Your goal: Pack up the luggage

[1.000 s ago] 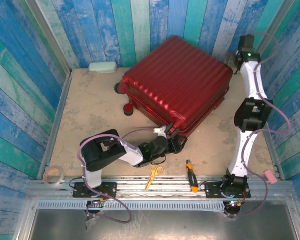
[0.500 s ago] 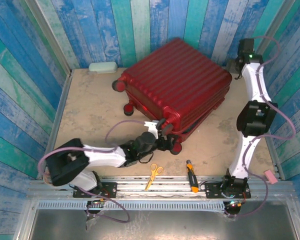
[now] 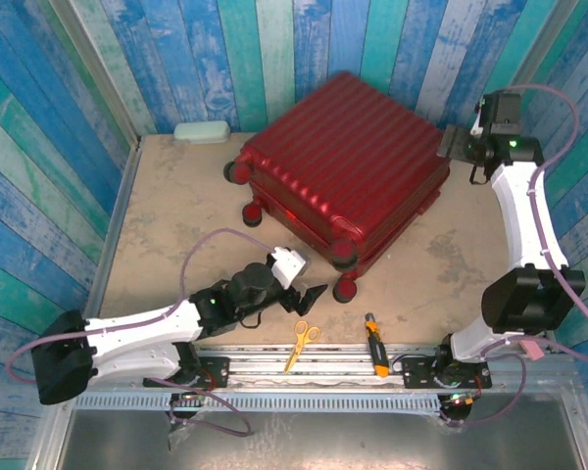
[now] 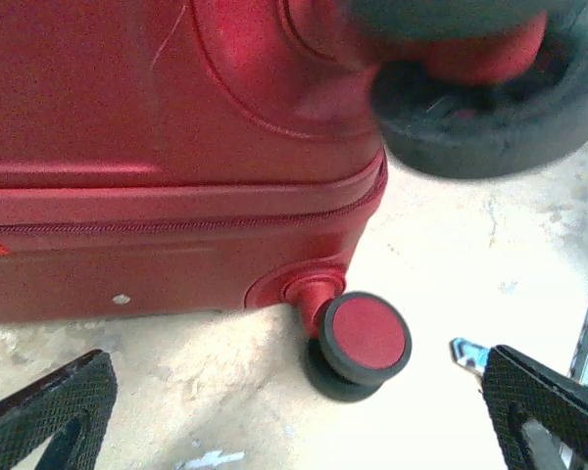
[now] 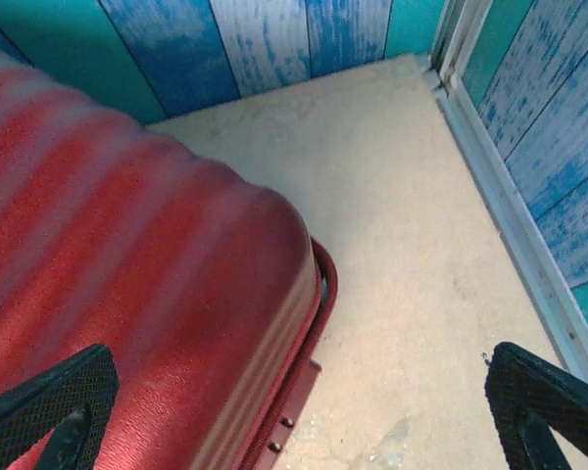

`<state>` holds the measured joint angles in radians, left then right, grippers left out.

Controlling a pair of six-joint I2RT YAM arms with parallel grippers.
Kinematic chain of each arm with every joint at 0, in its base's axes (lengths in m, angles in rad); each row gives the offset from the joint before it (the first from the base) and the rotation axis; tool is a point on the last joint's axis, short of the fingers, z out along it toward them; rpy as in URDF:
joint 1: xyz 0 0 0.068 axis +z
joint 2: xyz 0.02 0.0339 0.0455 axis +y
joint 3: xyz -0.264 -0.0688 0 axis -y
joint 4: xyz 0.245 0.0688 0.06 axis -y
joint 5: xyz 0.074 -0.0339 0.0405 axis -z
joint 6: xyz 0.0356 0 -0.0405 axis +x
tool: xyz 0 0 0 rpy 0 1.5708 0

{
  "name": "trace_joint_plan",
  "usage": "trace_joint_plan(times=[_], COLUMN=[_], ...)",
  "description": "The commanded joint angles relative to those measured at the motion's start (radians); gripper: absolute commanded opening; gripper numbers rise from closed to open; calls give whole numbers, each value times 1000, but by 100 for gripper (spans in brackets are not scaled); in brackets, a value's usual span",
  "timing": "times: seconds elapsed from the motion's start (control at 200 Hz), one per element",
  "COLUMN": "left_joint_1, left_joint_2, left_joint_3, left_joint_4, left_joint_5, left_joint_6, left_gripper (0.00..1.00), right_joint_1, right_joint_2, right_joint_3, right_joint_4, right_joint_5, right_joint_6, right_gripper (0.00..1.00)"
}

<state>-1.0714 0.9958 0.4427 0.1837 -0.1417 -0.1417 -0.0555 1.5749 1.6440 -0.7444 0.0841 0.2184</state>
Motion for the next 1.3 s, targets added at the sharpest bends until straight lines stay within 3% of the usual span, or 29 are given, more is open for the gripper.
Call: trace_joint_plan(times=[0.0, 0.075, 0.21, 0.265, 0.315, 0.386, 0.521, 0.661, 0.801, 0.977, 1.122, 1.292], left_joint_1=[-1, -1, 31, 123, 266, 463, 789, 990, 1043, 1047, 1044, 1006], left_joint_2=[-84, -132, -174, -156, -127, -87, -7, 243, 628, 984, 1079, 1082], left_joint_3=[-10, 6, 102, 176, 255, 340, 455, 632, 841, 1019, 1022, 999], left_joint_4=[-17, -22, -97, -179, -268, -349, -357, -370, -368, -340, -245, -227], left_joint_5=[-100, -269, -587, -613, -590, -520, -311, -113, 177, 553, 691, 760], left_joint_6=[46, 5, -24, -55, -113, -198, -297, -283, -190, -223, -237, -194], left_gripper=[95, 89, 91, 91, 91, 92, 92, 91, 87, 75, 74, 74], right_joint_1=[6, 39, 124, 126, 126, 89, -104, -191, -265, -279, -225, -143], right_joint_2=[-48, -106, -253, -319, -379, -428, -332, -106, 147, 428, 556, 595], right_joint_3=[-75, -131, -291, -372, -459, -559, -610, -506, -357, -140, 12, -2], right_joint_4=[-22, -58, -61, -35, 17, 103, 207, 262, 297, 306, 239, 298], right_joint_5=[-85, -104, -84, -91, -64, -47, -217, -276, -356, -457, -491, -517], right_joint_6=[5, 4, 47, 92, 130, 158, 170, 166, 206, 227, 176, 201], right_gripper=[96, 93, 93, 93, 92, 89, 78, 73, 69, 55, 47, 47])
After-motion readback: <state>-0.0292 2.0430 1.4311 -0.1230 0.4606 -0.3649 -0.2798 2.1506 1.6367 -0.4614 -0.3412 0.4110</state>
